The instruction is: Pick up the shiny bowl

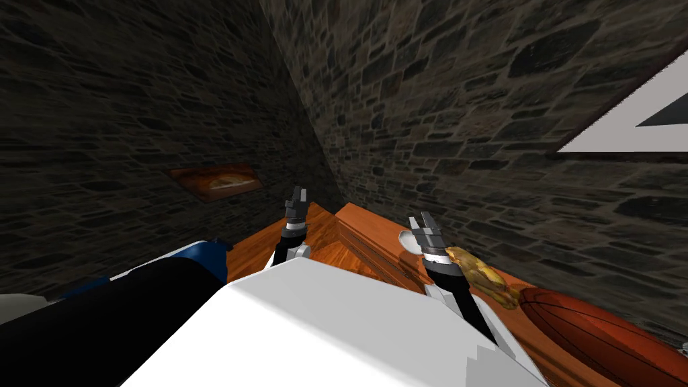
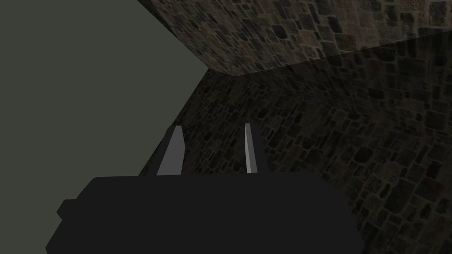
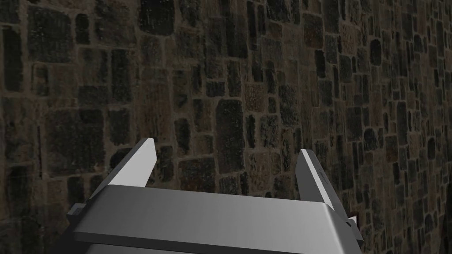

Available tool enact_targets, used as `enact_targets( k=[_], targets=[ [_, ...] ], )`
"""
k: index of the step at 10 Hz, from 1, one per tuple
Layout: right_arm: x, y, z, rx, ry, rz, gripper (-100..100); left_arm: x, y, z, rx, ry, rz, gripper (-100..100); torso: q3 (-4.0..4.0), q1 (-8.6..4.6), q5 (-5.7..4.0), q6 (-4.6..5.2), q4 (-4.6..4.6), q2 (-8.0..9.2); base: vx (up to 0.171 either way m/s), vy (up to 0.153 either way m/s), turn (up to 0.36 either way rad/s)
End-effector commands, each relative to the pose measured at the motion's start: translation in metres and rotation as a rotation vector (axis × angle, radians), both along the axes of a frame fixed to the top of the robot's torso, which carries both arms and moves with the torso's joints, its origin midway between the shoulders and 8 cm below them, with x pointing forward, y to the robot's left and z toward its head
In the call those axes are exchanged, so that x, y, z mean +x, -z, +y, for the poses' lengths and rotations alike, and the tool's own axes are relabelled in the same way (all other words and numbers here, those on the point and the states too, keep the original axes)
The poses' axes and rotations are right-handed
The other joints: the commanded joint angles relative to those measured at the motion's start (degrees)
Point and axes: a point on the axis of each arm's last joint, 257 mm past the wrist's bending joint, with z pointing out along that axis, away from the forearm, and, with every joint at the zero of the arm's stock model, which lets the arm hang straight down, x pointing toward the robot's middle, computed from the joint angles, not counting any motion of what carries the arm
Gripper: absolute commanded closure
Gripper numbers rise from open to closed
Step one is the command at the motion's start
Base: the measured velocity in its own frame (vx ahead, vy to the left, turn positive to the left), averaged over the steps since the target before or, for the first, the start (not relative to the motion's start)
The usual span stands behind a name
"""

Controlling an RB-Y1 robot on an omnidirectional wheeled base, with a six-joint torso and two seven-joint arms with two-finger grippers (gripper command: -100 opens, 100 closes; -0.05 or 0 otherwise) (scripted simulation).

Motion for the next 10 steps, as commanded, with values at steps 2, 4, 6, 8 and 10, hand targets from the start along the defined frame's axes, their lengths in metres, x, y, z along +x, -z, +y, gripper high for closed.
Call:
enact_targets(
  k=[2, 4, 6, 8, 10],
  targets=[
    [0.008, 0.032, -0.001, -0.054, -0.017, 0.076, -100, 0.000, 0.000, 0.000, 0.000, 0.000, 0.000, 0, -0.01, 0.23, 0.05, 0.00, -0.01, -0.02, 0.022, 0.173, 0.117],
    [0.017, 0.070, 0.000, -0.137, -0.045, 0.159, -100, 0.000, 0.000, 0.000, 0.000, 0.000, 0.000, 0, 0.00, 0.05, 0.02, 0.01, 0.00, 0.00, 0.024, 0.153, 0.160],
    [0.019, 0.095, -0.002, -0.186, -0.054, 0.213, -100, 0.000, 0.000, 0.000, 0.000, 0.000, 0.000, 0, 0.01, 0.12, 0.05, 0.04, 0.00, 0.02, 0.022, 0.155, 0.098],
    [0.021, 0.122, -0.007, -0.238, -0.061, 0.272, -100, 0.000, 0.000, 0.000, 0.000, 0.000, 0.000, 0, 0.03, 0.00, 0.02, 0.05, 0.01, 0.05, 0.026, 0.106, 0.093],
    [0.020, 0.151, -0.014, -0.294, -0.067, 0.331, -100, 0.000, 0.000, 0.000, 0.000, 0.000, 0.000, 0, 0.01, -0.18, -0.02, 0.05, 0.00, 0.02, 0.041, 0.085, 0.106]
  ],
)
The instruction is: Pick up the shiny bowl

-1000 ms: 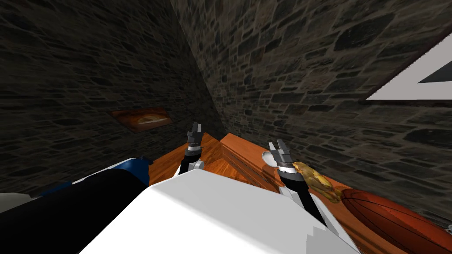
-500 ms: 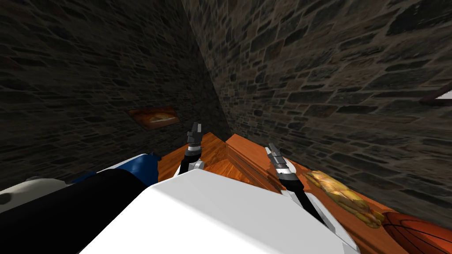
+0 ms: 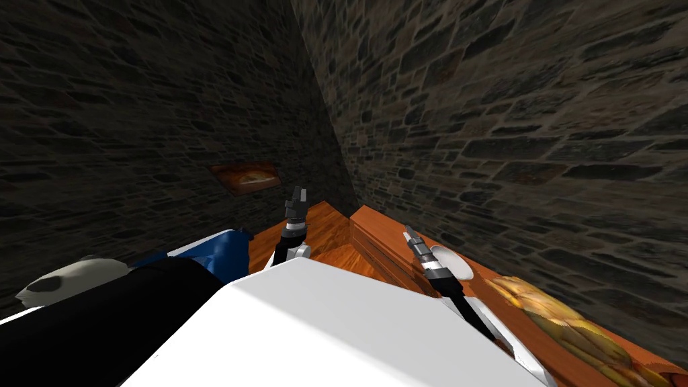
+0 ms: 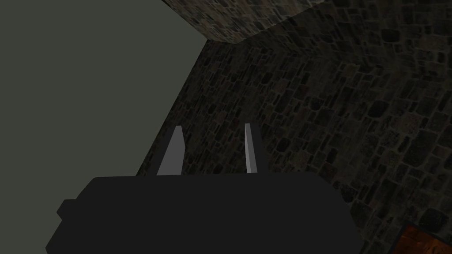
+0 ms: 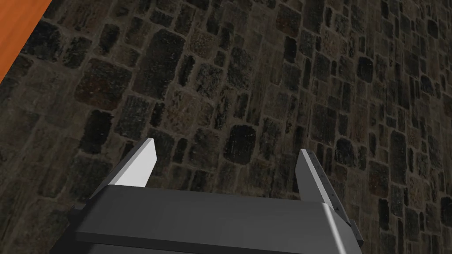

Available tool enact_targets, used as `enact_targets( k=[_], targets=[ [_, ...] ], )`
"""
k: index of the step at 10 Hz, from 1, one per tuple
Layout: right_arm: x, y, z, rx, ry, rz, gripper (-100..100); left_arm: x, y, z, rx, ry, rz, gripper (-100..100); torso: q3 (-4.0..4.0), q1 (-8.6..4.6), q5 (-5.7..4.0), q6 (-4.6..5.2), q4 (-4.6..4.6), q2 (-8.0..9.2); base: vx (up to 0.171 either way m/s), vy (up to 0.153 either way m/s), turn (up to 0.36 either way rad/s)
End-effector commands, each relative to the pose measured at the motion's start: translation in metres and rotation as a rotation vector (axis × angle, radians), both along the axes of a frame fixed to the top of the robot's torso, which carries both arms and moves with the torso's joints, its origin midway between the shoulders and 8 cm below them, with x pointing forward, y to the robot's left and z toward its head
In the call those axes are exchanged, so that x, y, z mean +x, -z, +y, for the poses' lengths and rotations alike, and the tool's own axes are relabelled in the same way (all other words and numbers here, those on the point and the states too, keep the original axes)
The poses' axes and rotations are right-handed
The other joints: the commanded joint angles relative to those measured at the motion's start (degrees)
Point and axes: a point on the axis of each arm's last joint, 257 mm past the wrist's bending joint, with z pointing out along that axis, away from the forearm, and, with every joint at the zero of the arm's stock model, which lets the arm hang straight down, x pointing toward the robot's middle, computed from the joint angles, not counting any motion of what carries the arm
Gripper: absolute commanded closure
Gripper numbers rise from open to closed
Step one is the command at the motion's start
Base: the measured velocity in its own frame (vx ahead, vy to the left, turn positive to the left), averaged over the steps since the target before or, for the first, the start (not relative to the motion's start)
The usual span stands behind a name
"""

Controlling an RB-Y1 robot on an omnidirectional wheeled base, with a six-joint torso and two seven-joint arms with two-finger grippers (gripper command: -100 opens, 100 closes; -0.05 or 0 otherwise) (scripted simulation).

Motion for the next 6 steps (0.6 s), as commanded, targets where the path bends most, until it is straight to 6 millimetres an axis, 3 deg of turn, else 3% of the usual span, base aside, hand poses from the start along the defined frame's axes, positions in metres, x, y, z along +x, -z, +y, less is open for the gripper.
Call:
enact_targets(
  k=[1, 6],
  targets=[
    [0.000, 0.016, -0.003, -0.030, 0.001, 0.036, -100, 0.000, 0.000, 0.000, 0.000, 0.000, 0.000, 0, 0.00, 0.00, 0.00, 0.00, 0.00, 0.00, 0.030, 0.081, 0.069],
    [-0.011, 0.086, -0.028, -0.222, -0.032, 0.186, -100, 0.000, 0.000, 0.000, 0.000, 0.000, 0.000, 0, 0.06, -0.12, -0.01, 0.04, 0.02, 0.11, 0.026, 0.079, 0.110]
  ],
)
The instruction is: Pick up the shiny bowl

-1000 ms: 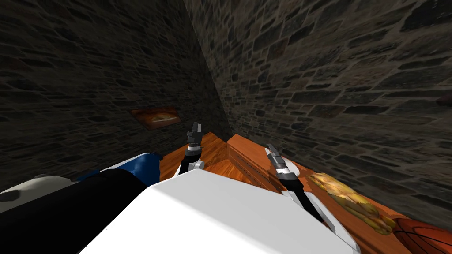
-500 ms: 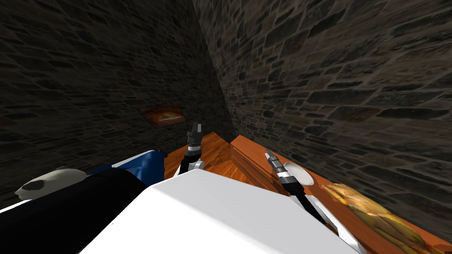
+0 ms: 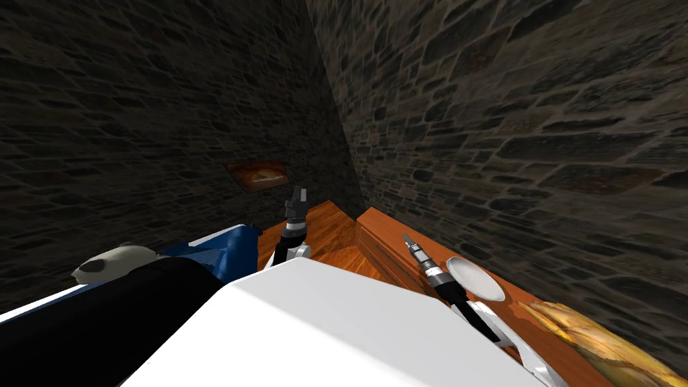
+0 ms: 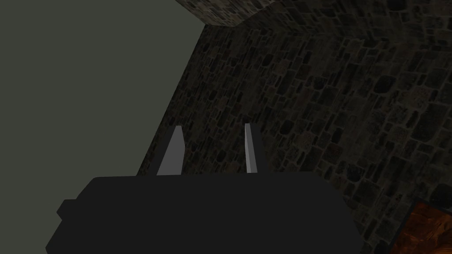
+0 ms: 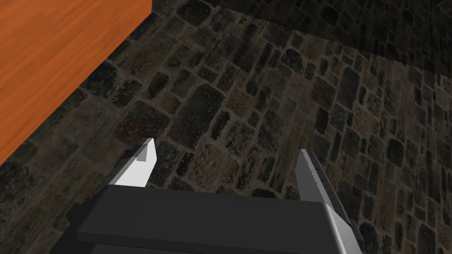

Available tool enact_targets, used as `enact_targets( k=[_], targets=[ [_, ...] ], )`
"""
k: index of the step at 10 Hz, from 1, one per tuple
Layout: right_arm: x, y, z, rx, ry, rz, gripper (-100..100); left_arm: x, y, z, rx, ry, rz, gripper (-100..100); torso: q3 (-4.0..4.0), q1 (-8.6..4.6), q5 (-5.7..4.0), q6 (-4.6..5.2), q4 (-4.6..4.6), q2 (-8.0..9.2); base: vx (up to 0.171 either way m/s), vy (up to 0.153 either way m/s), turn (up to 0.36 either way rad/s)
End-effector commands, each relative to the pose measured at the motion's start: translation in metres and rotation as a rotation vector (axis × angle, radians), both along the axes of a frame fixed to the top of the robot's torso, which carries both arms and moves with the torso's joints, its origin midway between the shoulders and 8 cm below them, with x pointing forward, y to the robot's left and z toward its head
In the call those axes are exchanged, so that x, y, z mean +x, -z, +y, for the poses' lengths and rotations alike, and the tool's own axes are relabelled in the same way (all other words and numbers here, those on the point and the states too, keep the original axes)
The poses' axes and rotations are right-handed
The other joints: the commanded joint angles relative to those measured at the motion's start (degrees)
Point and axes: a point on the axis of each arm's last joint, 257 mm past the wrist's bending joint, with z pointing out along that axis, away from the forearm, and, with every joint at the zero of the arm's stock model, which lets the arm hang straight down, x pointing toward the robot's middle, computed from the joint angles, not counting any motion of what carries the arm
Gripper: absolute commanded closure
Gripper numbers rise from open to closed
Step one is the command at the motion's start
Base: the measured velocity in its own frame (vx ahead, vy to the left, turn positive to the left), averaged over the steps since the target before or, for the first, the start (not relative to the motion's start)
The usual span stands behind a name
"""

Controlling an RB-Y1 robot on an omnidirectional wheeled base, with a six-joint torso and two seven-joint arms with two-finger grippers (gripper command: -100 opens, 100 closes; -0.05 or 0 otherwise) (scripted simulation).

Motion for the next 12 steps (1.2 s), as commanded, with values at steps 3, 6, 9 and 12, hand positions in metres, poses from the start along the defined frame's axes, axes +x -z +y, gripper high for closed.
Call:
enact_targets(
  k=[3, 6, 9, 12],
  targets=[
    [-0.022, 0.059, -0.033, -0.181, -0.023, 0.135, -100, 0.000, 0.000, 0.000, 0.000, 0.000, 0.000, 0, -0.01, 0.00, 0.01, 0.03, 0.00, -0.01, 0.039, 0.066, 0.131],
    [-0.033, 0.082, -0.052, -0.259, -0.031, 0.191, -100, 0.000, 0.000, 0.000, 0.000, 0.000, 0.000, 0, 0.00, -0.12, -0.02, 0.01, 0.00, 0.00, 0.035, 0.026, 0.097],
    [-0.058, 0.117, -0.091, -0.412, -0.056, 0.288, -100, 0.000, 0.000, 0.000, 0.000, 0.000, 0.000, 0, 0.03, -0.21, -0.04, 0.04, 0.01, 0.05, 0.030, 0.004, 0.102],
    [-0.072, 0.133, -0.111, -0.489, -0.070, 0.335, -100, 0.000, 0.000, 0.000, 0.000, 0.000, 0.000, 0, 0.03, -0.26, -0.05, 0.03, 0.01, 0.06, 0.023, -0.010, 0.083]
  ],
)
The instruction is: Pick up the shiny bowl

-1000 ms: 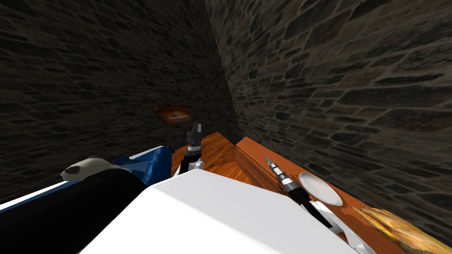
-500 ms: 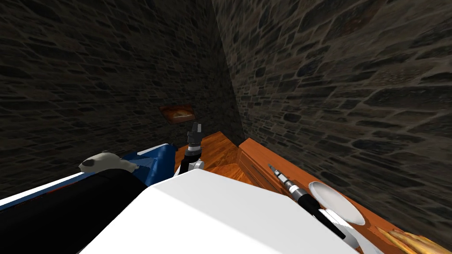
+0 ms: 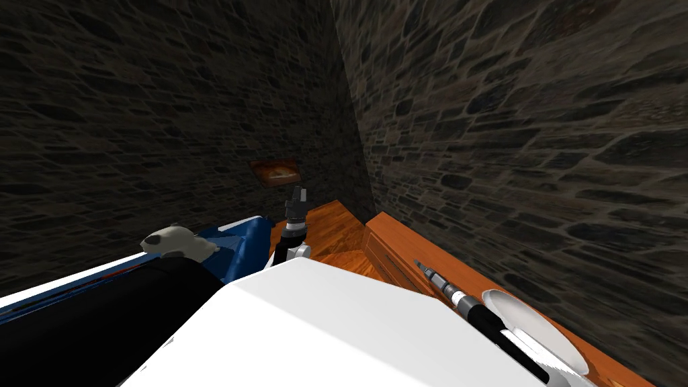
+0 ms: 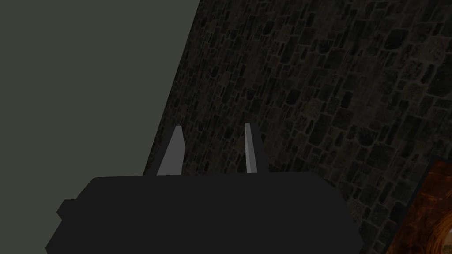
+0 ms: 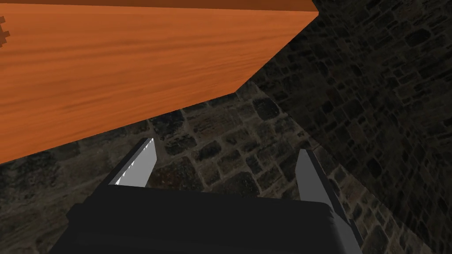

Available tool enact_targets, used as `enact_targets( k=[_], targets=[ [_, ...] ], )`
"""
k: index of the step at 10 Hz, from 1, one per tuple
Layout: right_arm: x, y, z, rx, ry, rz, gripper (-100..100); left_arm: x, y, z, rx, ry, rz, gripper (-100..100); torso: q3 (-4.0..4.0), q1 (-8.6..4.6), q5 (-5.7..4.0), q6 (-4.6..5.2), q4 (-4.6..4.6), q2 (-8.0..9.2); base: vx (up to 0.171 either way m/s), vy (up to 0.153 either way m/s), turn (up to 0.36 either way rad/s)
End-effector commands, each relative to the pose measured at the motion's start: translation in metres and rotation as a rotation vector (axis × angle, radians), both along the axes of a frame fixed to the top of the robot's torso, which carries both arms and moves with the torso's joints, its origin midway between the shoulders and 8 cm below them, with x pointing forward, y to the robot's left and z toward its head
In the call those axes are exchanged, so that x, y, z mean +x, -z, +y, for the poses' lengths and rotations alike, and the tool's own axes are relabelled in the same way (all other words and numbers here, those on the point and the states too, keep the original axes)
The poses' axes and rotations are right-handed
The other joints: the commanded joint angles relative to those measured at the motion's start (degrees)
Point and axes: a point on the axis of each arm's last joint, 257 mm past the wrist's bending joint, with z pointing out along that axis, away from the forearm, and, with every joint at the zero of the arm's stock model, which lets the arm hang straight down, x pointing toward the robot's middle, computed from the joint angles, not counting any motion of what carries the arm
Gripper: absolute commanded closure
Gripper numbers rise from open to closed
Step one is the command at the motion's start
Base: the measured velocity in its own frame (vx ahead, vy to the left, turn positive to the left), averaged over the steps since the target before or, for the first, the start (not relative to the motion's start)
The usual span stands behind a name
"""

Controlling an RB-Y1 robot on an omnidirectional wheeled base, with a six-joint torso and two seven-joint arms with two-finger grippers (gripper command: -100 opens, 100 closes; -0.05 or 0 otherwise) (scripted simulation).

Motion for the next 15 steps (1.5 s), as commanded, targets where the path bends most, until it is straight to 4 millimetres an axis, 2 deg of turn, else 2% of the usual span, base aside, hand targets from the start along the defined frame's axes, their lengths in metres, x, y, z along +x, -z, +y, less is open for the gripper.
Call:
enact_targets(
  k=[1, 3, 6, 7, 10, 11, 14, 15],
  targets=[
    [-0.014, 0.014, -0.020, -0.080, -0.025, 0.046, -100, 0.000, 0.000, 0.000, 0.000, 0.000, 0.000, 0, 0.00, 0.00, 0.00, 0.00, 0.00, 0.00, 0.020, -0.025, 0.090],
    [-0.018, 0.018, -0.027, -0.089, -0.013, 0.059, -100, 0.000, 0.000, 0.000, 0.000, 0.000, 0.000, 0, 0.01, -0.03, -0.02, 0.00, 0.00, 0.01, 0.013, -0.018, 0.038],
    [-0.065, 0.046, -0.087, -0.296, -0.074, 0.192, -100, 0.000, 0.000, 0.000, 0.000, 0.000, 0.000, 0, 0.02, -0.15, -0.03, -0.01, 0.00, 0.03, 0.019, -0.061, 0.141],
    [-0.065, 0.046, -0.087, -0.296, -0.074, 0.192, -100, 0.000, 0.000, 0.000, 0.000, 0.000, 0.000, 0, -0.01, -0.30, -0.05, -0.01, 0.00, -0.02, 0.018, -0.078, 0.052],
    [-0.115, 0.062, -0.136, -0.464, -0.149, 0.314, -100, 0.000, 0.000, 0.000, 0.000, 0.000, 0.000, 0, 0.02, -0.26, -0.05, 0.00, 0.01, 0.03, 0.006, -0.092, 0.113],
    [-0.115, 0.062, -0.137, -0.465, -0.147, 0.316, -100, 0.000, 0.000, 0.000, 0.000, 0.000, 0.000, 0, 0.02, -0.40, -0.08, 0.00, 0.01, 0.03, -0.005, -0.101, 0.041],
    [-0.162, 0.070, -0.172, -0.589, -0.226, 0.422, -100, 0.000, 0.000, 0.000, 0.000, 0.000, 0.000, 0, 0.05, -0.33, -0.08, 0.00, 0.02, 0.09, -0.015, -0.099, 0.091],
    [-0.162, 0.070, -0.172, -0.589, -0.226, 0.422, -100, 0.000, 0.000, 0.000, 0.000, 0.000, 0.000, 0, 0.09, -0.35, -0.08, 0.02, 0.03, 0.15, -0.027, -0.086, 0.014]
  ],
)
